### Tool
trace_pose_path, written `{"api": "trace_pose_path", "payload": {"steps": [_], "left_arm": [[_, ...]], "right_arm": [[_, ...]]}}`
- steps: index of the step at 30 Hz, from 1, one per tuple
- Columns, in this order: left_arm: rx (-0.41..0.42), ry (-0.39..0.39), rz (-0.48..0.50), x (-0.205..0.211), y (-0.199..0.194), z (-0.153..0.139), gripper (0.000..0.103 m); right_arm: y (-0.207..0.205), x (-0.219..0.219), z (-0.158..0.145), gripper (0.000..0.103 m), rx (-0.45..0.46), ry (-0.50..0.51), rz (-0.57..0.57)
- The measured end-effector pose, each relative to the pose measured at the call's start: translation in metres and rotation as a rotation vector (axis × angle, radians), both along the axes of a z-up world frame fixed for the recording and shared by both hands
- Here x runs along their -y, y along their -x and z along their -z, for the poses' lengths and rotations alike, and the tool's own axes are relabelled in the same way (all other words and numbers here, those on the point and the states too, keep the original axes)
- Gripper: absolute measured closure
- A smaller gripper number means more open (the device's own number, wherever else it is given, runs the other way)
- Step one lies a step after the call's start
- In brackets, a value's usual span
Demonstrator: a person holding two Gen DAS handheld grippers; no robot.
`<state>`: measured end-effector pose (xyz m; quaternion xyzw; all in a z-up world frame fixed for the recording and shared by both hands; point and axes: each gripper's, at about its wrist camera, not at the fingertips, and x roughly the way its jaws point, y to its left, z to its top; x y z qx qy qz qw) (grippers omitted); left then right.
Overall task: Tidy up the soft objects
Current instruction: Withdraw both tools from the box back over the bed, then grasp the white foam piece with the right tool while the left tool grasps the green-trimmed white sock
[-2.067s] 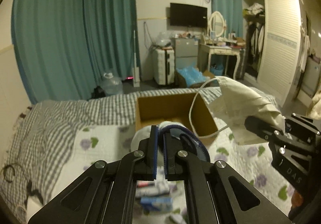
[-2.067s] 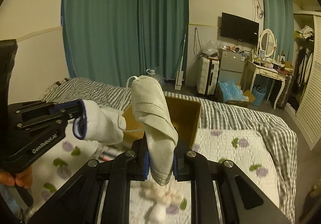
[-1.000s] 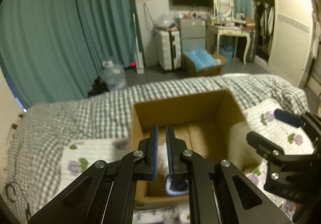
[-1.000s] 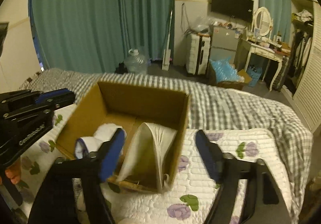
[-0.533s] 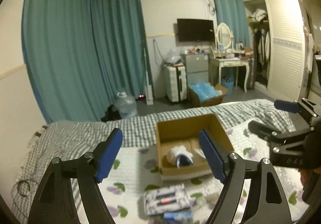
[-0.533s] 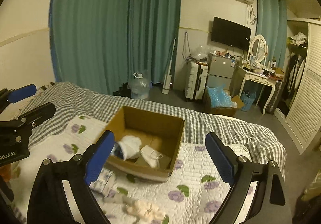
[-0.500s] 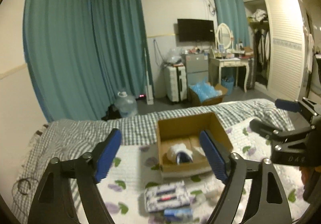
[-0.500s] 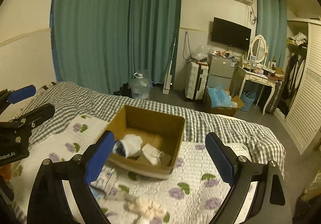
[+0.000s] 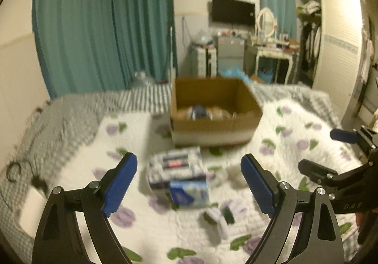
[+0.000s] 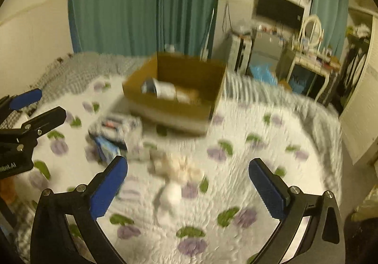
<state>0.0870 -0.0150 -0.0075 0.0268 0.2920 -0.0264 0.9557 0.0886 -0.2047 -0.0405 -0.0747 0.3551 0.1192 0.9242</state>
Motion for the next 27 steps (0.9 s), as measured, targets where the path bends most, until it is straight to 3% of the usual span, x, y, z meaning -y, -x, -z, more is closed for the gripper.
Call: {"api": "trace_pose_path", "payload": {"steps": [5,8,12,17,19,25,27], "left_arm": [[-0.116,0.016,-0.037,0.011,-0.016,0.061,0.012],[-0.162,-0.013,-0.060,0.013,-0.019,0.088,0.012],[-0.228,0.007,-0.066,0.006,-0.020,0.113,0.012],[-0.284,-0.004,-0.033,0.010,-0.020,0.129,0.012],[-0.291,-0.002,-0.014,0.014,-0.019,0.130,0.012],[-0.315,0.015,0.076,0.033,-0.018,0.136,0.014],[-0.338,0.032,0.109,0.040,-0.019,0.141,0.024]], "right_arm": [[-0.016,0.004,0.052,0.000,-0.101,-0.024,0.018],[-0.024,0.002,0.073,0.000,-0.131,-0.013,0.013],[-0.034,-0.005,0.100,0.002,-0.201,-0.024,-0.026],[-0.047,-0.014,0.130,0.041,-0.289,-0.022,-0.061],[-0.049,-0.014,0.135,0.066,-0.309,-0.037,-0.070],[-0.043,-0.009,0.132,0.068,-0.287,-0.059,-0.072],[-0.040,-0.007,0.131,0.068,-0.281,-0.056,-0.068]]}}
